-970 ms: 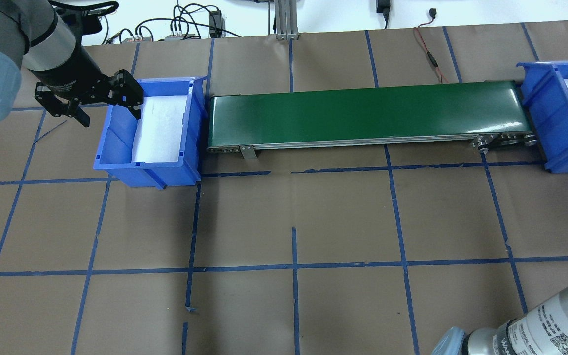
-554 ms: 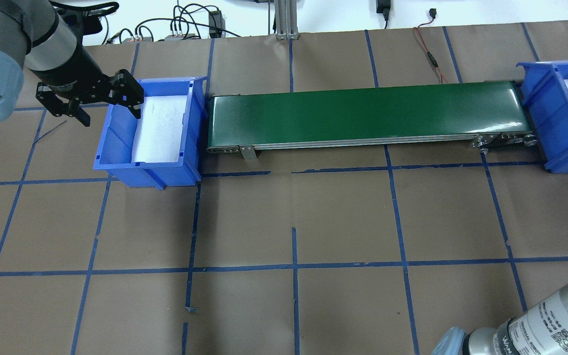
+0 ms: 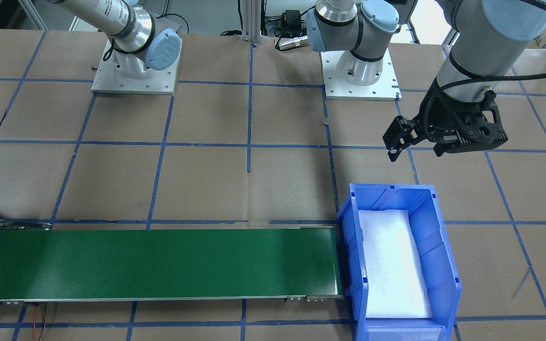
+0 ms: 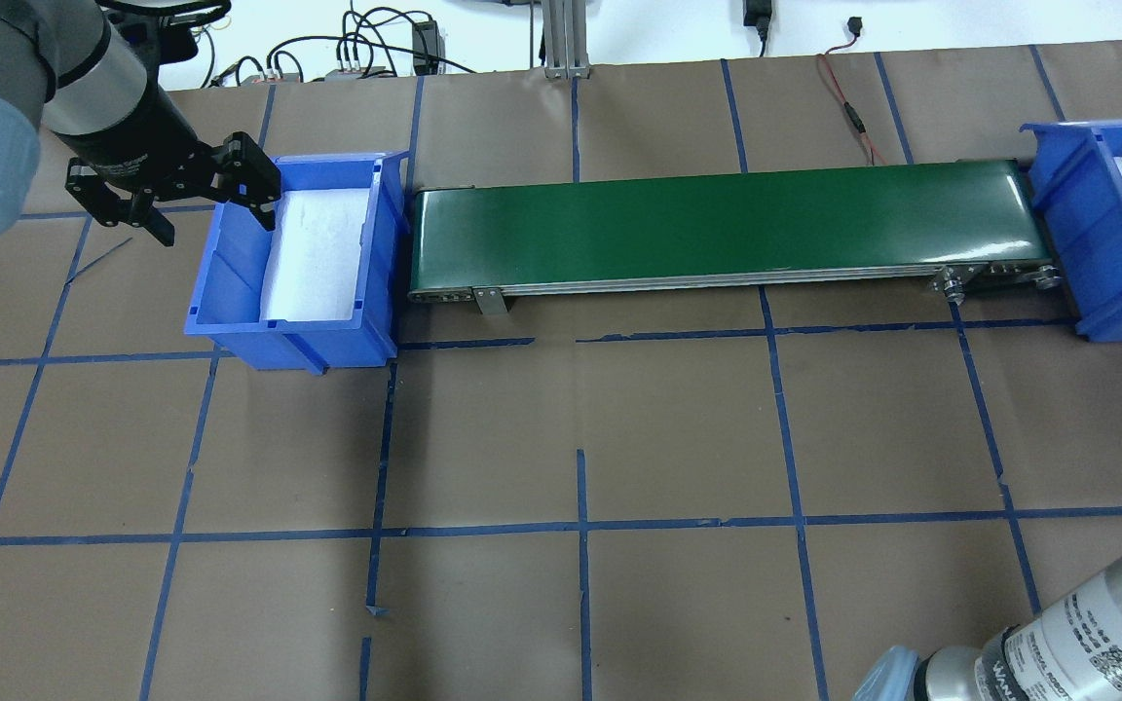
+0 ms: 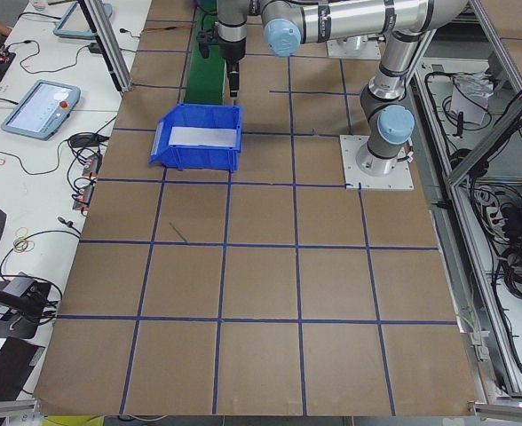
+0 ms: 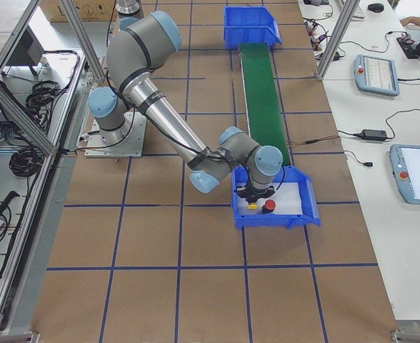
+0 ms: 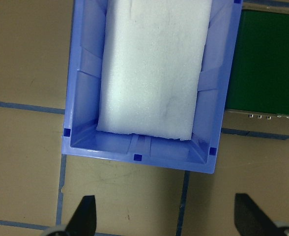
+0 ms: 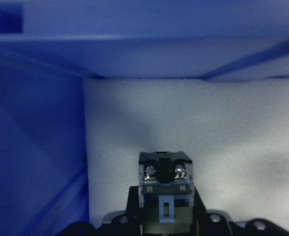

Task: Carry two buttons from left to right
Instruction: 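Release the yellow button beside the red button in the bin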

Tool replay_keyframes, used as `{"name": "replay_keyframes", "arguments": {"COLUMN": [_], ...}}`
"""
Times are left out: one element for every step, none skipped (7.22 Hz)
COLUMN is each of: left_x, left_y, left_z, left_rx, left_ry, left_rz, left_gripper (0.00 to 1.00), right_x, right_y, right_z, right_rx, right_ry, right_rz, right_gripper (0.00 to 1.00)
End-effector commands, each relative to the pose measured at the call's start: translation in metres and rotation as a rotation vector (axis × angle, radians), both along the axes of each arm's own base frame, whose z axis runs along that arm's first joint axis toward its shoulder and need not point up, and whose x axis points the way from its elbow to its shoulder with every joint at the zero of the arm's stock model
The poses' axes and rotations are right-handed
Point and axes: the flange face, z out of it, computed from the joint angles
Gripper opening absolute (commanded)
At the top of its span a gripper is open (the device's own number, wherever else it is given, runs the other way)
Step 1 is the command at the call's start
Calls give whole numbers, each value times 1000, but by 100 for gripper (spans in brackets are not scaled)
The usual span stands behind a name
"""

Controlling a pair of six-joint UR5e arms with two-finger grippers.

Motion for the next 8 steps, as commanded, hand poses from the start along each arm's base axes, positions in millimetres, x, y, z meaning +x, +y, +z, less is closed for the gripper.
{"name": "replay_keyframes", "arguments": {"left_x": [2,3,5,4,4,4,5,5], "left_y": [-1,-2,-2,-2,-2,-2,-2,-2], "left_z": [3,3,3,3,3,3,3,3], "left_rx": [-10,-12,-14,-14,-14,-13,-13,-12], "left_ry": [-3,-3,-2,-1,-1,1,1,0], "left_rz": [3,5,8,8,8,8,8,9], "left_gripper": [100,100,100,100,100,100,100,100], "right_x": [2,2,2,0,1,7,21,31], "right_y": [1,0,-1,-1,-1,-2,4,6], "right_z": [-5,-8,-7,0,8,29,69,97], "right_rx": [4,1,-7,-15,-20,-39,-47,-59], "right_ry": [-8,-7,-9,-1,4,25,47,63], "right_rz": [2,4,4,2,4,12,19,30], "right_gripper": [14,70,99,100,100,98,97,97]}}
